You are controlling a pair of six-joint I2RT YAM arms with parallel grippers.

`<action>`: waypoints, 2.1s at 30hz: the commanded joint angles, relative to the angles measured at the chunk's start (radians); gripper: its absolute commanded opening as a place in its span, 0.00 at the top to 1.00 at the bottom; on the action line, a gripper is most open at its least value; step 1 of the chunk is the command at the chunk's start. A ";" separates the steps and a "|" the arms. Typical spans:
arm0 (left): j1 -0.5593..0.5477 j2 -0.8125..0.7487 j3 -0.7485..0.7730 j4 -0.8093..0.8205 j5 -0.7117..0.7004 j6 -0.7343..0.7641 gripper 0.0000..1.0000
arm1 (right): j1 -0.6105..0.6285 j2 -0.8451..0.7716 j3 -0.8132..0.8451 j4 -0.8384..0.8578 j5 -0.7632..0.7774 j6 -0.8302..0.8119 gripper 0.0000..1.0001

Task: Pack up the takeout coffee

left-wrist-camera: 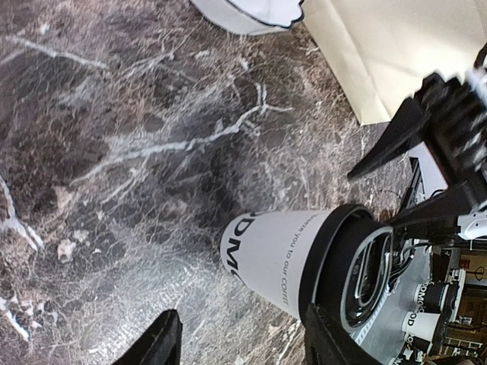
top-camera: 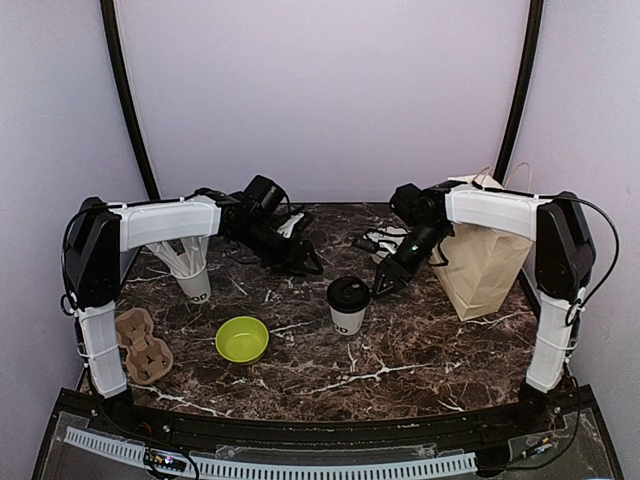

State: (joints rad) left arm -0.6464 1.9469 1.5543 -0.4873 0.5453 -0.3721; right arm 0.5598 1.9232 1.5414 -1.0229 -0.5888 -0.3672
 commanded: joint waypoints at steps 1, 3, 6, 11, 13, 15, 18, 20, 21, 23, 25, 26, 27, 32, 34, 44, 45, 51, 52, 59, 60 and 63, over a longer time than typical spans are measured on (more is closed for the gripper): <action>-0.004 -0.066 -0.051 0.014 0.014 -0.013 0.42 | -0.010 0.063 0.086 0.032 0.046 0.040 0.55; -0.004 -0.080 -0.068 0.020 0.011 -0.014 0.42 | -0.016 0.082 0.105 0.033 0.064 0.051 0.55; -0.004 -0.094 -0.088 0.027 0.005 -0.018 0.42 | -0.024 0.092 0.126 0.046 0.088 0.066 0.55; -0.004 -0.104 -0.111 0.048 -0.001 -0.047 0.43 | -0.028 0.085 0.136 0.041 0.100 0.071 0.53; -0.004 -0.101 -0.115 0.074 0.011 -0.067 0.43 | -0.030 0.064 0.112 0.042 0.110 0.069 0.52; -0.004 -0.091 -0.116 0.103 0.030 -0.091 0.44 | -0.033 0.044 0.084 0.043 0.122 0.066 0.51; -0.004 -0.071 -0.116 0.149 0.069 -0.126 0.45 | -0.042 0.019 0.047 0.030 0.110 0.056 0.49; -0.004 -0.061 -0.116 0.176 0.091 -0.143 0.45 | -0.046 0.000 0.032 0.010 0.055 0.034 0.47; -0.005 -0.058 -0.115 0.189 0.096 -0.149 0.46 | -0.046 -0.006 0.027 0.000 0.018 0.023 0.45; -0.004 -0.050 -0.112 0.204 0.113 -0.160 0.46 | -0.046 -0.014 0.017 -0.016 -0.058 0.013 0.41; -0.005 -0.043 -0.106 0.206 0.123 -0.163 0.47 | -0.046 -0.011 0.014 -0.025 -0.104 0.011 0.37; -0.006 -0.037 -0.102 0.204 0.128 -0.163 0.47 | -0.046 -0.006 0.017 -0.027 -0.112 0.010 0.37; -0.006 -0.034 -0.100 0.199 0.129 -0.163 0.48 | -0.046 0.001 0.022 -0.030 -0.113 0.012 0.37; -0.009 -0.020 -0.100 0.178 0.121 -0.161 0.51 | -0.046 0.042 0.048 -0.034 -0.131 0.017 0.37; -0.009 -0.016 -0.101 0.174 0.123 -0.159 0.54 | -0.046 0.054 0.056 -0.036 -0.136 0.021 0.38; -0.020 0.014 -0.096 0.173 0.170 -0.153 0.57 | -0.046 0.070 0.063 -0.034 -0.138 0.032 0.38; -0.021 0.016 -0.096 0.173 0.172 -0.152 0.57 | -0.046 0.072 0.064 -0.034 -0.138 0.034 0.38; -0.022 0.035 -0.099 0.172 0.178 -0.148 0.57 | -0.044 0.085 0.070 -0.031 -0.145 0.040 0.38; -0.022 0.041 -0.102 0.171 0.180 -0.149 0.57 | -0.044 0.091 0.075 -0.032 -0.149 0.042 0.38; -0.026 0.054 -0.137 0.134 0.156 -0.132 0.58 | -0.040 0.143 0.097 -0.015 -0.127 0.083 0.38; -0.027 0.053 -0.156 0.131 0.152 -0.131 0.59 | -0.040 0.149 0.090 -0.005 -0.092 0.103 0.38; -0.028 0.053 -0.209 0.113 0.122 -0.126 0.63 | -0.036 0.162 0.048 0.031 0.033 0.141 0.38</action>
State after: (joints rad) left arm -0.6647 1.9862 1.4311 -0.2920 0.7227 -0.5266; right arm 0.5159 2.0373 1.6203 -1.0637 -0.7330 -0.2897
